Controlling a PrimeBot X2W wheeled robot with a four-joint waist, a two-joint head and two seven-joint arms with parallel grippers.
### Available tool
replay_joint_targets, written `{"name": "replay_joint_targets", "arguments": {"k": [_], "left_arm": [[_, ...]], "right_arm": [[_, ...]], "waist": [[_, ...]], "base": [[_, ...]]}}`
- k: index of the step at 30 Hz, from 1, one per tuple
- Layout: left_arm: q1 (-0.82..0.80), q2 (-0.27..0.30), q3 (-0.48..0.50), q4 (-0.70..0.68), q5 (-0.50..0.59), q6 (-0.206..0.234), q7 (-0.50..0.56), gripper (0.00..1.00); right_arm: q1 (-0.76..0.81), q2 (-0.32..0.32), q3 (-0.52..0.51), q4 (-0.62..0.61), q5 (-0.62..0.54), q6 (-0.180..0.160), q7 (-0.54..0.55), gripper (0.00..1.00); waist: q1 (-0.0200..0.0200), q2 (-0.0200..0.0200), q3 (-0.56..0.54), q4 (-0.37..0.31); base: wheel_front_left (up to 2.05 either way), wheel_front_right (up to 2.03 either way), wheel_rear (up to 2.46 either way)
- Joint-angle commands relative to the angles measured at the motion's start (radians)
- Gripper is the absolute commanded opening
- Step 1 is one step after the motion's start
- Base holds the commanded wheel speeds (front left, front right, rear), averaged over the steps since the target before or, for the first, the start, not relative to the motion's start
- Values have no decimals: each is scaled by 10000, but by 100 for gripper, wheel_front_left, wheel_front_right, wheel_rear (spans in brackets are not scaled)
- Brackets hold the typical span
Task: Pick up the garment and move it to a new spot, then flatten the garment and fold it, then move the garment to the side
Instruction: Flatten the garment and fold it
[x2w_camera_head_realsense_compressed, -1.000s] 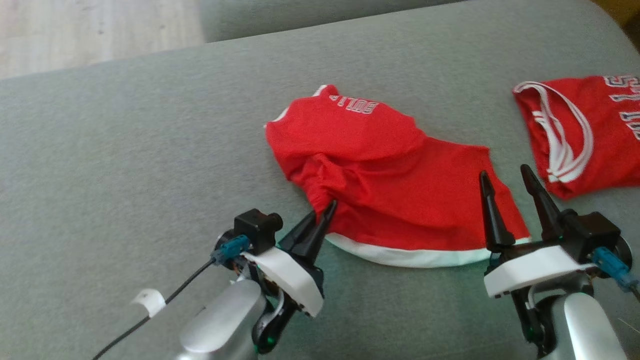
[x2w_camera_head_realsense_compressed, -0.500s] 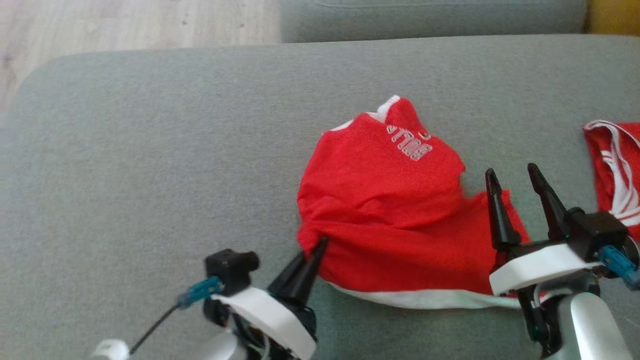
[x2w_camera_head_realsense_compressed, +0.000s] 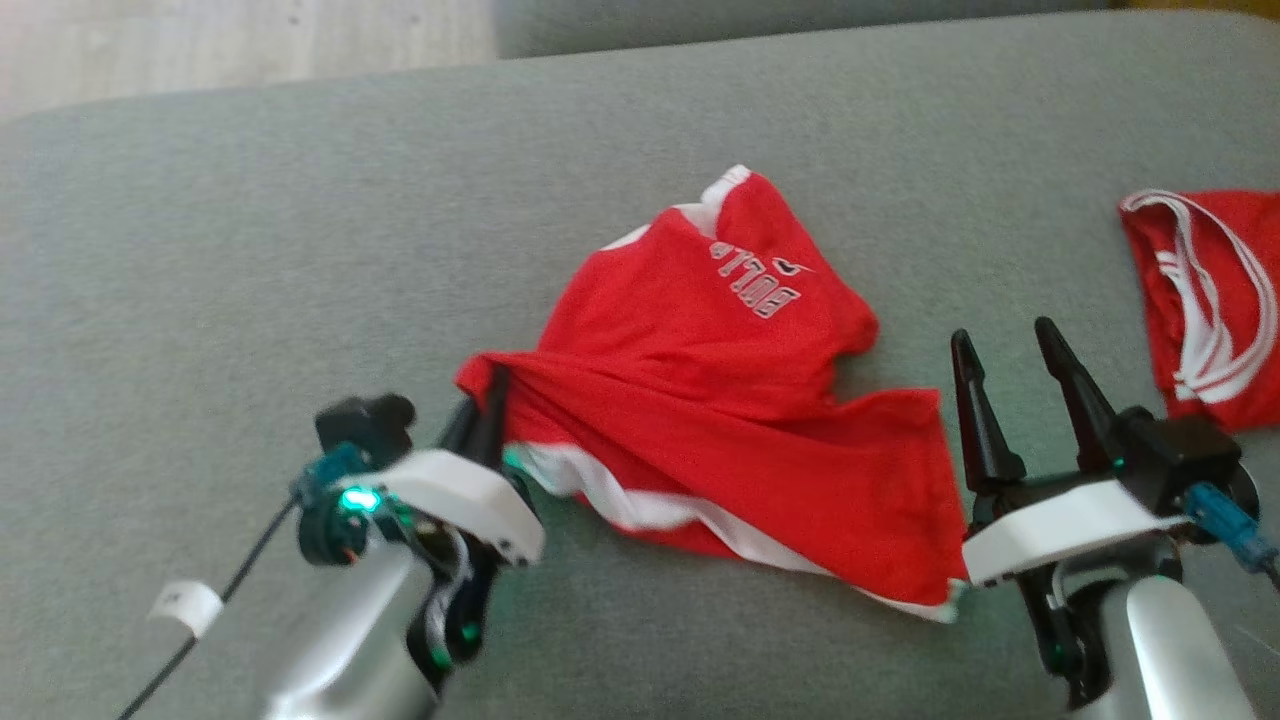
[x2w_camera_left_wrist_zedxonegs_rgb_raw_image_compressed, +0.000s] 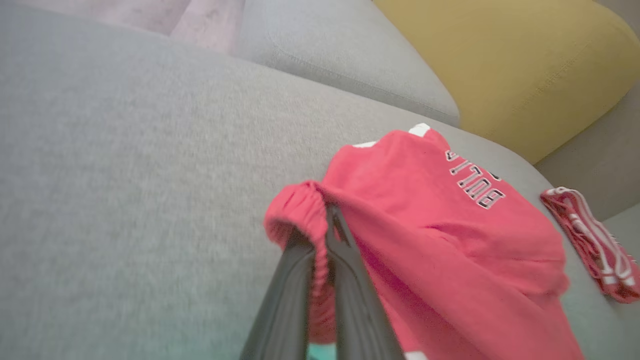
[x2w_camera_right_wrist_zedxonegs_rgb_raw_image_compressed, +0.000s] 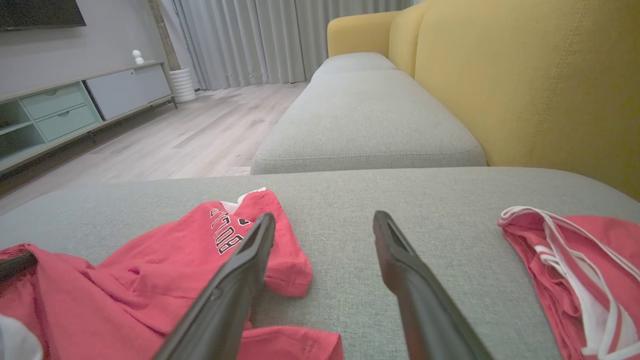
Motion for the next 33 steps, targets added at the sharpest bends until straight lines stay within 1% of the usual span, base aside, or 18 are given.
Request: {"name": "replay_joint_targets", "arguments": {"k": [1,6,11,12,13,17,22,30,33], "left_arm": [[-557,60,495,88,132,62,-196,0],[-1373,-3,881,1691,270,68,-923,0],[-1794,-57,950,2612,290,-308,-1360,0],[-1817,-92,933,2706,274,-450,-1433,39],[-1818,-135,908,2773,248,-613,-1496,100],[-1585,-237,768,2799,239,-1157,-1771,100],[-965,-83,781,2464,286,-1558,-2060,100],[263,656,1151,1448,283,-1515,-2193,100],[780,1015,1437,827,280,-1355,-2217,100]], "right_arm": [[-493,-22,270,-385,69,67,-99,100],[-631,-22,387,-325,102,67,-174,100],[-658,-22,393,-205,139,67,-233,100],[-650,-22,383,-179,147,67,-237,100],[-637,-22,375,-156,157,67,-243,100],[-571,-22,326,-89,211,67,-241,100],[-463,-22,185,-74,211,67,-195,100],[-195,-22,52,-79,250,67,-48,100],[-100,-22,47,-122,256,67,31,100]], "waist": [[-1,0,192,-228],[-1,0,366,-498],[-1,0,326,-519],[-1,0,286,-497],[-1,0,236,-468],[-1,0,-22,-312],[-1,0,-393,-80],[-1,0,-897,137],[-1,0,-1023,158]], "base": [[0,0,0],[0,0,0],[0,0,0],[0,0,0],[0,0,0],[0,0,0],[0,0,0],[0,0,0],[0,0,0]]}}
